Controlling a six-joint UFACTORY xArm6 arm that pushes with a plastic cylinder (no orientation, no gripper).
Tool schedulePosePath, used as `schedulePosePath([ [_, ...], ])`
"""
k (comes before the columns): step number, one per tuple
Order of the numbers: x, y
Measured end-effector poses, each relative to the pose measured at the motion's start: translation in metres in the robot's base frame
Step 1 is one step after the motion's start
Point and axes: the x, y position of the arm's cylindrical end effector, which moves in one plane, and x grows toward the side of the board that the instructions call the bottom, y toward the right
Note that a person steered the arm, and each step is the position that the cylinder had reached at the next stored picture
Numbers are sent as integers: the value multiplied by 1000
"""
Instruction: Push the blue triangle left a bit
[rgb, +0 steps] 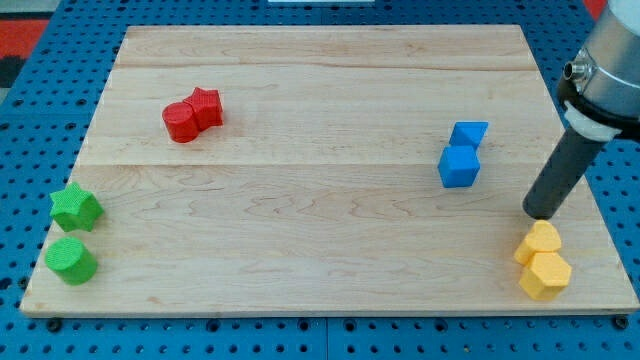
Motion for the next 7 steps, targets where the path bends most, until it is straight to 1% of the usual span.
schedulePosePath([
  [1,-27,-35],
  [3,-108,-82],
  [4,-105,-97],
  [5,-63,-103],
  [6,-41,-81],
  [7,-52,-55],
])
